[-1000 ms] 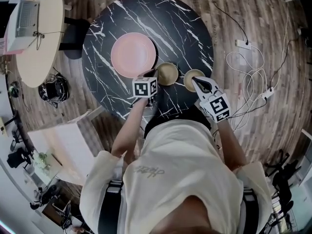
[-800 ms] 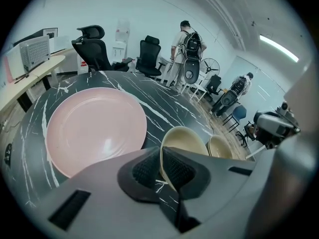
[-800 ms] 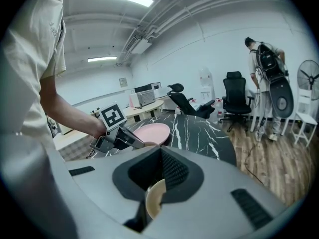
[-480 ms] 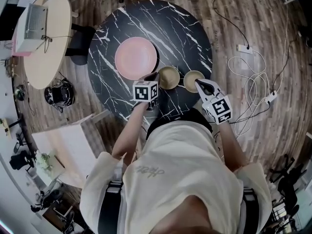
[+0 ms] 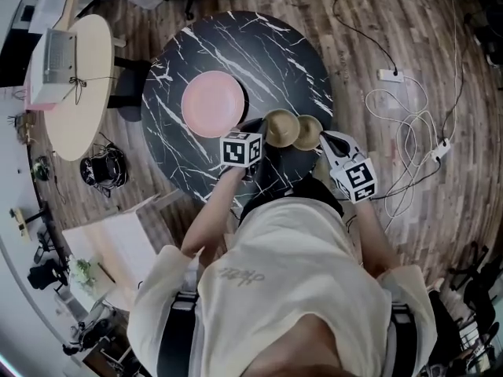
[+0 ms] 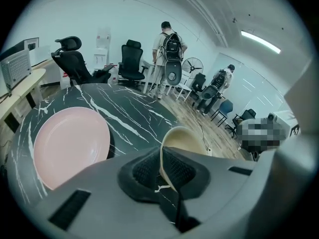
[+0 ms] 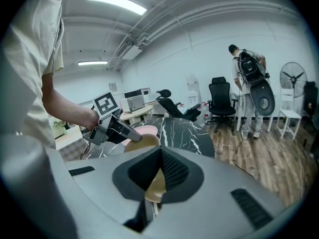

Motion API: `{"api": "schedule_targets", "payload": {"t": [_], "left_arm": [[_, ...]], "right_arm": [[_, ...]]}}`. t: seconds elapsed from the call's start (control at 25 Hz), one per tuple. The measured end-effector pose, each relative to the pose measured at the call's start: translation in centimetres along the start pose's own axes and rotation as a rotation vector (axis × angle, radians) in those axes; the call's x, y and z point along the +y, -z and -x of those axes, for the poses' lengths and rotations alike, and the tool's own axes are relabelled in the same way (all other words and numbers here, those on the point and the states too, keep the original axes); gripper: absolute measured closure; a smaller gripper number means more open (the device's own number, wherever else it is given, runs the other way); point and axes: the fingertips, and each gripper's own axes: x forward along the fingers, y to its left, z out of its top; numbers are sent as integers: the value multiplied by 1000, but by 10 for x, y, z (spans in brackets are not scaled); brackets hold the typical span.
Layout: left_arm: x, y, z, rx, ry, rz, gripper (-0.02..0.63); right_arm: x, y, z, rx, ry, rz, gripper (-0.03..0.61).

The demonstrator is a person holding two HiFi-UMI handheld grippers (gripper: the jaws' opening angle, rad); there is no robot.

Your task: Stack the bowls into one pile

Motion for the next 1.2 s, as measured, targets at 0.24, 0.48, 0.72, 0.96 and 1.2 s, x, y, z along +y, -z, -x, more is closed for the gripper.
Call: {"api": "schedule_targets", "payload": {"t": [0.24, 0.48, 0.72, 0.96, 1.2], "left_arm": [[-32, -4, -15, 29, 60, -44, 580], [-56, 0, -33, 69, 102, -90, 581], [-70, 8, -49, 107, 119, -123, 580], [-75, 19, -59, 146, 112, -146, 580], [-78, 25, -67, 174, 98, -179, 580]], "right_arm": [[-13, 10, 18, -8, 49, -34, 572], [-22, 22, 31, -10, 87, -70, 572], [-34, 32, 40, -5, 112, -94, 573], [-39, 42, 47, 2, 117, -118, 572], [-42, 48, 48, 7, 109, -129, 572]]}}
